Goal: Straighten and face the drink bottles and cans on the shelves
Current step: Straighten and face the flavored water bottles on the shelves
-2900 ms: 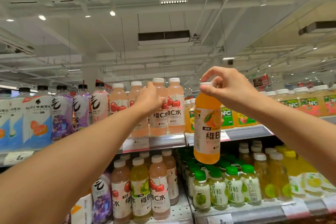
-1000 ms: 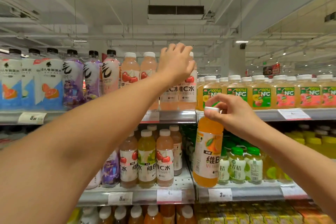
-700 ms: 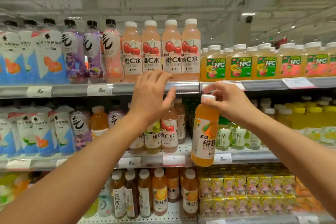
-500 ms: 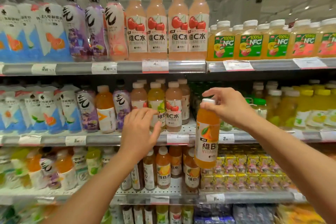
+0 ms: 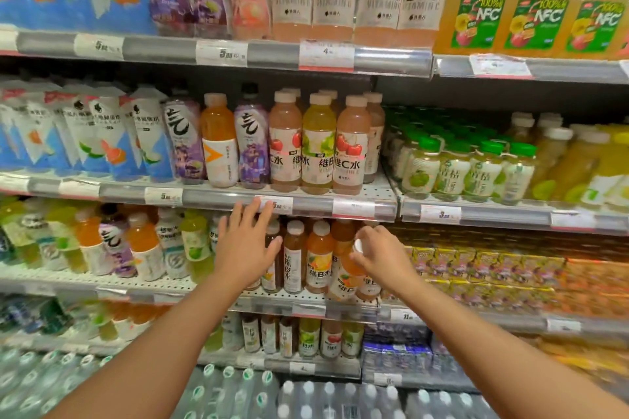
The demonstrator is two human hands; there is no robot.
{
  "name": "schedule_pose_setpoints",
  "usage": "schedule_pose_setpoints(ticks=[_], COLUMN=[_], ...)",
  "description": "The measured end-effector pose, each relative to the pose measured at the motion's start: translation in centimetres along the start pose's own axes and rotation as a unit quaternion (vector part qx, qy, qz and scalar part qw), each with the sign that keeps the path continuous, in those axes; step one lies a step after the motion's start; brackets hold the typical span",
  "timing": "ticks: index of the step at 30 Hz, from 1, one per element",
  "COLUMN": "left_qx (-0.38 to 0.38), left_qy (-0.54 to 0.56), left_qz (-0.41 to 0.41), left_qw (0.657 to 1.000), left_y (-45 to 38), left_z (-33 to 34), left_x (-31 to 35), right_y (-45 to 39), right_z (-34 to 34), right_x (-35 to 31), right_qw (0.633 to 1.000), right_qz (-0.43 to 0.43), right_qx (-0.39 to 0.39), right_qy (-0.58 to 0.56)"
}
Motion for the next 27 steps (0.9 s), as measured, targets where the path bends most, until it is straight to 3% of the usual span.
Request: schedule_pose_setpoints(ticks=[10, 13, 15, 17, 20, 27], left_qx=[0.016, 0.071, 0.022, -0.053, -0.092, -0.195], left_qy=[-0.032, -0.011, 0.003, 0.044, 0.097, 0.058], left_qz=[0.024, 0.156, 0.224, 0.165, 0.040, -0.017], left_qw=[0.999, 0.985, 0.974, 0.984, 0.990, 0.979], left_y=[0.1, 0.8, 1.3, 0.6, -1.9, -6.9], left_z=[-0.7, -0.9, 1.2, 3.6, 5.6, 8.5], left_x=[0.3, 3.7, 6.3, 7.5, 8.0, 9.6], right_y=[-2.6, -4.7, -5.8, -6.0, -5.4, -6.3], right_z=[4.5, 4.4, 4.4, 5.0, 6.6, 6.9], right_x=[-0.6, -0.4, -0.3, -0.4, -0.3, -0.6], right_qw=[0.998, 0.997, 0.994, 0.991, 0.989, 0.986], right_qz=[0.022, 0.042, 0.041, 0.033, 0.035, 0.011], right_qx=[0.037, -0.028, -0.073, -0.096, -0.102, -0.070], right_qy=[0.036, 0.061, 0.077, 0.090, 0.100, 0.148])
Point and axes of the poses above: each hand's wrist, its own y-axis away from the middle knuckle, its own z-axis out of the palm, x = y × z, the point moved 7 cm from there along -y, towards the middle knuckle, and after that the axes turned 10 degrees about y, right-handed, at the moved point
